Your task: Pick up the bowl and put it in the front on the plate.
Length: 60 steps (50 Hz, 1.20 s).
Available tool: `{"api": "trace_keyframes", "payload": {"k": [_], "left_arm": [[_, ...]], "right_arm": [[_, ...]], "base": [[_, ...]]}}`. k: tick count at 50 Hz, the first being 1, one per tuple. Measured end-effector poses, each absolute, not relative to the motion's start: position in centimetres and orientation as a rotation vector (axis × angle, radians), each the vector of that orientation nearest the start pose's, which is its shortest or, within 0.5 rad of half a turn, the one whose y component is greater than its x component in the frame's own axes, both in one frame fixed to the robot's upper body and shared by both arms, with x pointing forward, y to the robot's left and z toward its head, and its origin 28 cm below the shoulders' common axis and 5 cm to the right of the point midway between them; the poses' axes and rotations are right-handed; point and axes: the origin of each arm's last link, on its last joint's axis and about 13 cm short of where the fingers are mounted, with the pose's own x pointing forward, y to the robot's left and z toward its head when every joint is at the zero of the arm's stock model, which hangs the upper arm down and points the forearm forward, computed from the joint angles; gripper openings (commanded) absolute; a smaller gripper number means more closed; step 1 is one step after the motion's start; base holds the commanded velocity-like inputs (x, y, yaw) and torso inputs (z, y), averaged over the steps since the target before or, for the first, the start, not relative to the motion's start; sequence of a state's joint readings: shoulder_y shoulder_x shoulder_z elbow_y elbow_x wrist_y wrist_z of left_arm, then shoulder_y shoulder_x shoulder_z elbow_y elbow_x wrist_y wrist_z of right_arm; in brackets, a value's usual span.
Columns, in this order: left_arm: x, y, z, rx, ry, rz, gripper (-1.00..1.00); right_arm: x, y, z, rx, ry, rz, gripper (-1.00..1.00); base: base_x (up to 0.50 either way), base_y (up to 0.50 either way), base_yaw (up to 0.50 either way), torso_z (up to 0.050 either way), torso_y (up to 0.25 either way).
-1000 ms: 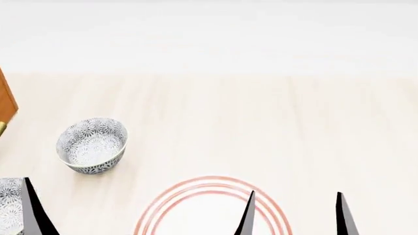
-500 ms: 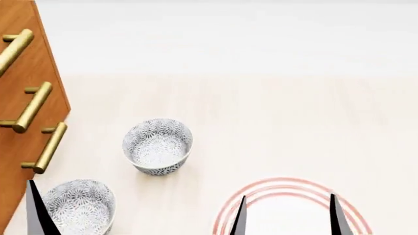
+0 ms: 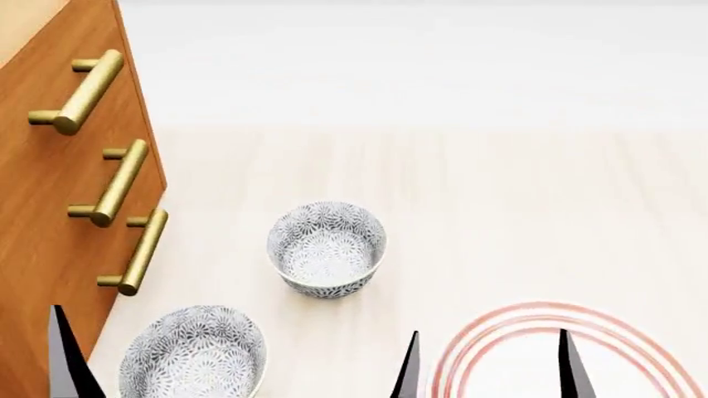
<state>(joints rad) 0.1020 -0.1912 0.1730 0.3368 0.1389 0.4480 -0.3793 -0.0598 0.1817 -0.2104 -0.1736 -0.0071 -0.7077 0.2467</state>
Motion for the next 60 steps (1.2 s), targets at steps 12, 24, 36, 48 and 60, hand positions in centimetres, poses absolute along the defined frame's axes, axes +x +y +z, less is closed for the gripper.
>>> {"api": "trace_keyframes", "payload": {"k": [12,24,36,48,60], "left_arm": [[18.4,20.0,8.9,0.148,-0.675,0.107,1.0],[18.4,20.0,8.7,0.166,-0.658,0.107,1.0],[18.3,19.9,8.7,0.155,-0.669,0.098,1.0],[18.2,19.9,8.7,0.151,-0.68,0.088,1.0],[18.1,19.9,8.5,0.145,-0.671,0.081,1.0]], "right_arm": [[18.8,-8.8,8.0,0.029,-0.79,0.042,1.0],[18.9,-8.8,8.0,0.033,-0.781,0.039,1.0],[20.0,-8.9,8.6,0.025,-0.706,0.027,1.0],[25.9,-9.2,12.7,-0.021,-0.503,0.013,1.0],[32.2,-8.9,17.2,-0.034,-0.299,0.074,1.0]], "base": [[0.0,0.0,0.0,0.002,-0.17],[0.0,0.0,0.0,0.003,-0.236],[0.0,0.0,0.0,0.0,0.0],[0.0,0.0,0.0,0.0,0.0],[0.0,0.0,0.0,0.0,0.0]]}}
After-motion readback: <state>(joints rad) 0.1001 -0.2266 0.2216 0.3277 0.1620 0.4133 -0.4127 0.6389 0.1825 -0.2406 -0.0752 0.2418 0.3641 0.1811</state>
